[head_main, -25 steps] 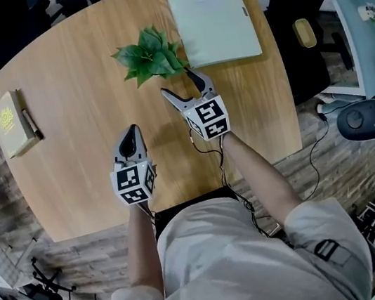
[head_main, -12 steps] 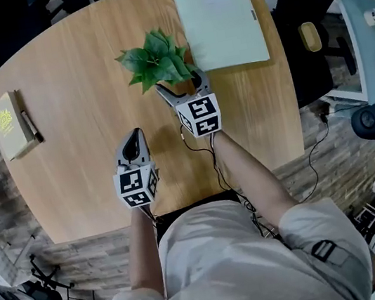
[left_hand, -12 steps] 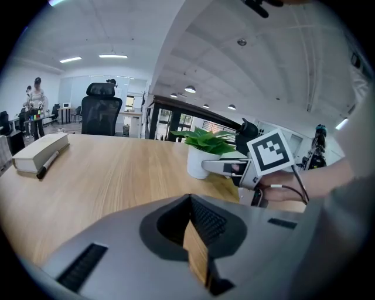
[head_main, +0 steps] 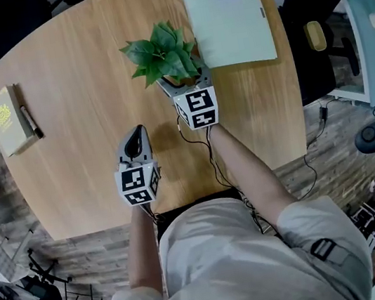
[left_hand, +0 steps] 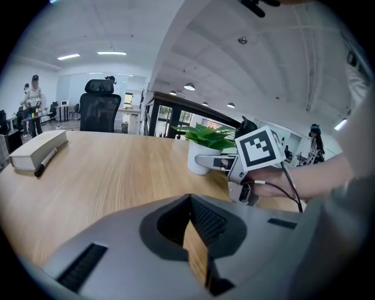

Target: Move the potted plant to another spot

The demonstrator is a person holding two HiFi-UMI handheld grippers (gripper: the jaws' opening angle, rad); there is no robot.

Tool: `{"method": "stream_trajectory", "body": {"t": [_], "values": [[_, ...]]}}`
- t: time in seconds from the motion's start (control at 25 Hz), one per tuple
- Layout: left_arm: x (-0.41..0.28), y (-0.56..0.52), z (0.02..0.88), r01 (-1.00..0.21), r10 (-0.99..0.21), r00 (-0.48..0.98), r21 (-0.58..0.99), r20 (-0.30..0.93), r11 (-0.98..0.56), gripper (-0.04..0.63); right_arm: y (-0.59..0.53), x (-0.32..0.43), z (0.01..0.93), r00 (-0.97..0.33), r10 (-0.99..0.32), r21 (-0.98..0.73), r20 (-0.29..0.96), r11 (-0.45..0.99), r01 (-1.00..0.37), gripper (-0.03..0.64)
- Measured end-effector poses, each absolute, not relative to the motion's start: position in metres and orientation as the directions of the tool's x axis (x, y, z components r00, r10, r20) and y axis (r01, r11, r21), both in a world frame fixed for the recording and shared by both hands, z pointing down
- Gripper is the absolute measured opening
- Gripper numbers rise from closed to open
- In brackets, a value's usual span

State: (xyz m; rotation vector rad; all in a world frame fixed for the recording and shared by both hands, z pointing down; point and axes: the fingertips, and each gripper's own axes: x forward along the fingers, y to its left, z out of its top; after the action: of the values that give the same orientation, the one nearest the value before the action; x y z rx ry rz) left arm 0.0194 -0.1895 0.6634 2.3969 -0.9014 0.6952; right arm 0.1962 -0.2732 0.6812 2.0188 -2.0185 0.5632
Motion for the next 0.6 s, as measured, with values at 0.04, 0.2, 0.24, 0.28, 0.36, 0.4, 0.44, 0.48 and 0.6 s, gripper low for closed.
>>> {"method": "stream_trajectory", "body": {"t": [0.04,0.2,0.24,0.28,0.36,0.4,0.44,0.48,0.6], "values": [[0.0186,-0.1897,0.6635,-0.701,-0.455,0.653,0.256,0.605,-0.666,0.012,-0.2736,0.1966,0.6809,-0.021,-0.906,-0.104,0.422,-0.026,-0.994,0.428],[0.0149,-0.192,0.6653,-0.702,-0.454,0.651,0.254,0.608,-0.666,0.012,-0.2738,0.1971,0.6803,-0.021,-0.909,-0.106,0.417,-0.025,-0.994,0.422],[0.0143,-0.1924,0.6658,-0.702,-0.454,0.651,0.254,0.609,-0.665,0.012,-0.2734,0.1971,0.6801,-0.024,-0.909,-0.108,0.416,-0.023,-0.994,0.419],[0.014,-0.1927,0.6662,-0.702,-0.453,0.65,0.254,0.61,-0.665,0.012,-0.2729,0.197,0.6801,-0.028,-0.909,-0.109,0.416,-0.019,-0.994,0.416],[0.0136,-0.1926,0.667,-0.702,-0.451,0.65,0.255,0.611,-0.665,0.012,-0.2718,0.1965,0.6799,-0.035,-0.91,-0.112,0.414,-0.013,-0.994,0.413],[0.0136,-0.1922,0.6671,-0.701,-0.451,0.651,0.255,0.611,-0.666,0.012,-0.2709,0.1963,0.6793,-0.037,-0.911,-0.114,0.412,-0.012,-0.993,0.411],[0.0138,-0.1916,0.667,-0.7,-0.45,0.652,0.255,0.611,-0.668,0.012,-0.2699,0.1959,0.6785,-0.038,-0.912,-0.116,0.409,-0.011,-0.993,0.41],[0.0139,-0.1908,0.6669,-0.698,-0.449,0.653,0.255,0.61,-0.669,0.012,-0.2687,0.1954,0.6778,-0.039,-0.913,-0.118,0.406,-0.01,-0.993,0.408],[0.014,-0.1882,0.6663,-0.694,-0.446,0.656,0.254,0.61,-0.674,0.012,-0.2646,0.1936,0.6763,-0.042,-0.914,-0.12,0.403,-0.008,-0.993,0.405]]}}
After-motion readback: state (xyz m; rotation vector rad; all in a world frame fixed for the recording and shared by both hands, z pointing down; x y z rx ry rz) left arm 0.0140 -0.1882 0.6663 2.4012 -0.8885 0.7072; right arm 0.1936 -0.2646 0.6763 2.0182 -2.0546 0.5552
